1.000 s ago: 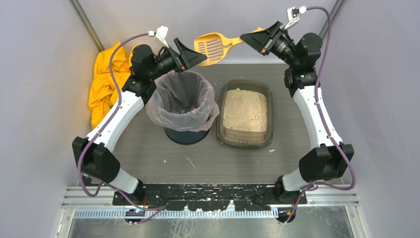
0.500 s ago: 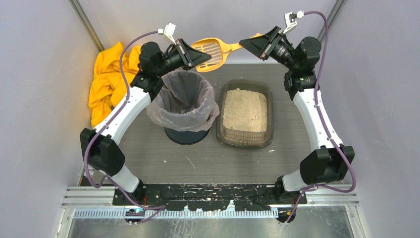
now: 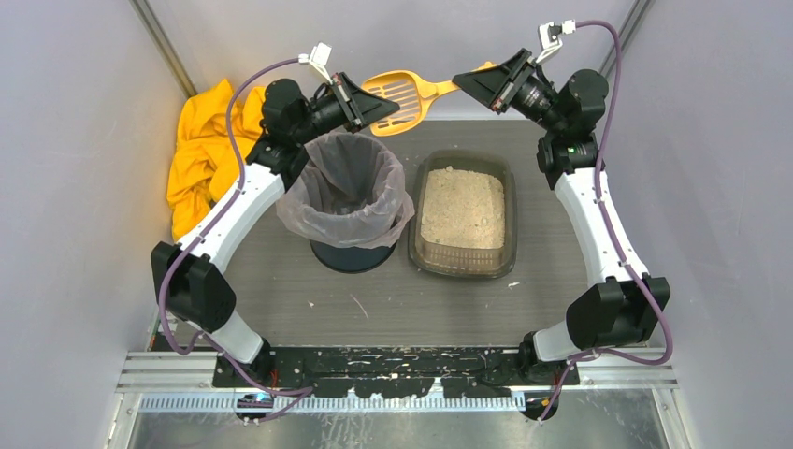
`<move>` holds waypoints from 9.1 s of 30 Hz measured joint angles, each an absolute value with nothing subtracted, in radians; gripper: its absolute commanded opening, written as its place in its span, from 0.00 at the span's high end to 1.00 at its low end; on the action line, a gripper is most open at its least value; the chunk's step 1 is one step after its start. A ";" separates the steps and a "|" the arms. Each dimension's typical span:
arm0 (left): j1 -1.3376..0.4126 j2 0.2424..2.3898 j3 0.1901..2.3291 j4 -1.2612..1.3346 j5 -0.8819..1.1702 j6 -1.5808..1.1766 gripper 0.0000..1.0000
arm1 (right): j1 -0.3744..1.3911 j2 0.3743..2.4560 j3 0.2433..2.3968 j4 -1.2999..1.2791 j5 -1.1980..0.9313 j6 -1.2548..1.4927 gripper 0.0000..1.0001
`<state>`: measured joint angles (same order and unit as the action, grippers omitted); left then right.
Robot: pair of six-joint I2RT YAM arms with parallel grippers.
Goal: Clean the litter box
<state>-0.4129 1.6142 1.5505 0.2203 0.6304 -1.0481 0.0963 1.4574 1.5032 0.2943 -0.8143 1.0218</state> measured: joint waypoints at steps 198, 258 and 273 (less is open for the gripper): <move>-0.321 1.501 1.441 -0.065 0.537 -0.828 0.01 | -0.110 1.564 0.863 0.224 -0.709 0.756 0.99; -0.310 1.513 1.489 -0.057 0.551 -0.826 0.02 | -0.286 1.597 0.948 1.212 -0.837 1.674 0.99; -0.308 1.514 1.489 -0.057 0.551 -0.829 0.02 | -0.310 1.559 0.874 0.956 -0.812 1.561 0.99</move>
<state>-0.3080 1.5135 1.4891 -0.0570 0.5510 -0.8288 -0.3096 1.5589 0.8738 0.9558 -0.8120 1.5612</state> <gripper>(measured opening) 0.986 0.260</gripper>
